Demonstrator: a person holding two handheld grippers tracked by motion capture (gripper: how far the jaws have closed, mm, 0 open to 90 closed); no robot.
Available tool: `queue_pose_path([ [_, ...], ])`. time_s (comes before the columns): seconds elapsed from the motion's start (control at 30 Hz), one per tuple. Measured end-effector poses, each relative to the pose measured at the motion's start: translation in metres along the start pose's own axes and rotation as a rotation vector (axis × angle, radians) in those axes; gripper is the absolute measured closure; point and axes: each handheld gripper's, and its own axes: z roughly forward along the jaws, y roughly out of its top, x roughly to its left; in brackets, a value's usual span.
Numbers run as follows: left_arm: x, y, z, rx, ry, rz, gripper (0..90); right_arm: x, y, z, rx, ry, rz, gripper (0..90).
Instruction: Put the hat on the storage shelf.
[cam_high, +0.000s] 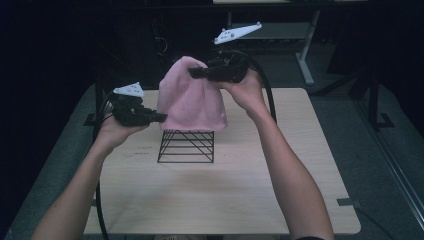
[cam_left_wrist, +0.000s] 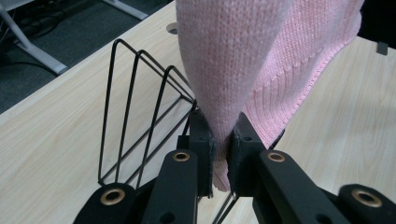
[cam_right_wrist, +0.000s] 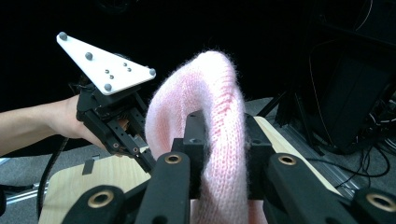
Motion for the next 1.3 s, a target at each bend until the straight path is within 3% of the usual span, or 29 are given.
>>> queue_pose_path([
  [0.53,0.003,-0.01,-0.002,0.052,0.015,0.007,81.8,0.004,-0.011,0.009,0.017,0.055,0.0,75.6],
  [0.83,0.003,-0.022,-0.001,0.066,0.007,-0.017,81.7,0.01,-0.016,0.017,0.037,0.087,-0.013,75.2],
  [0.97,0.002,-0.022,0.0,0.081,0.02,0.003,81.7,0.011,-0.02,0.018,0.038,0.095,0.002,75.0],
  [1.23,0.003,-0.03,0.004,0.124,0.027,0.007,81.8,0.013,-0.026,0.022,0.075,0.103,-0.012,74.3],
  [1.3,0.003,-0.033,0.006,0.128,0.027,-0.009,81.8,0.014,-0.029,0.025,0.087,0.106,-0.018,74.4],
])
